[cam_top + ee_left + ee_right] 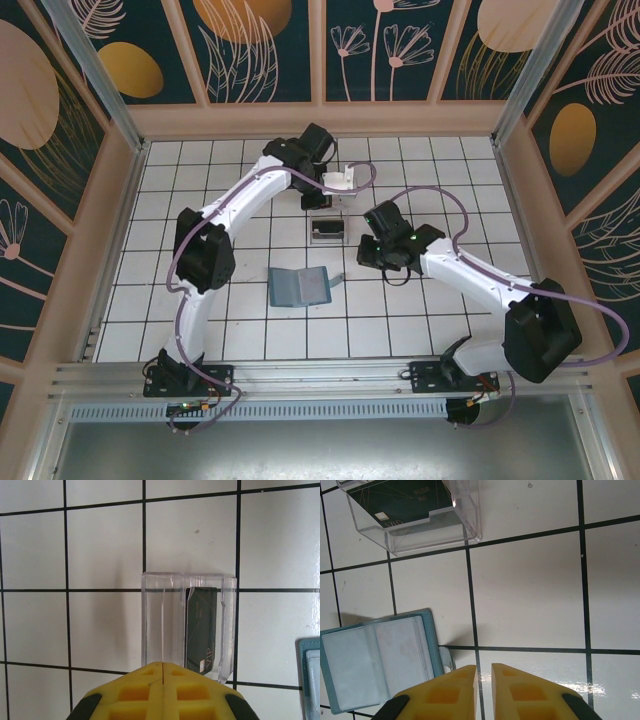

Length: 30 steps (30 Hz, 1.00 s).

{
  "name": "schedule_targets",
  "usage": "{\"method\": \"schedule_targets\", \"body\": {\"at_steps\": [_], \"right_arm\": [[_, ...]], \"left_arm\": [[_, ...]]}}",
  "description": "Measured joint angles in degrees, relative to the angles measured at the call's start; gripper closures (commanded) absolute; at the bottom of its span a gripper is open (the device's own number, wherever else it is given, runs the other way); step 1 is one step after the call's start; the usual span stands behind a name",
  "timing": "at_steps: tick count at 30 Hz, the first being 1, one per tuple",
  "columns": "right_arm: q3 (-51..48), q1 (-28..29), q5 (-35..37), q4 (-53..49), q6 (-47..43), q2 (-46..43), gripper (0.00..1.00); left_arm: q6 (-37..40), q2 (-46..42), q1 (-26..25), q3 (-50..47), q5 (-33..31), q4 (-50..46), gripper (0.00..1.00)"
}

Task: Take the credit cards out of the card holder

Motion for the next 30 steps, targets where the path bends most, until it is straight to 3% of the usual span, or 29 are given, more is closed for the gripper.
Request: {"method": "schedule_targets", "body": {"at_steps": [22, 30], "right_arm": [[-0.4, -0.1, -0.1, 0.1, 0.2, 0.0, 0.84], [-0.4, -0.1, -0.2, 0.1, 0.2, 0.6, 0.84]], "left_arm": [[0.0, 5.9, 0.0, 1.4, 0.7, -0.9, 1.0], [-0.3, 6.7, 0.0, 1.7, -0.5, -0.7, 0.78]]}}
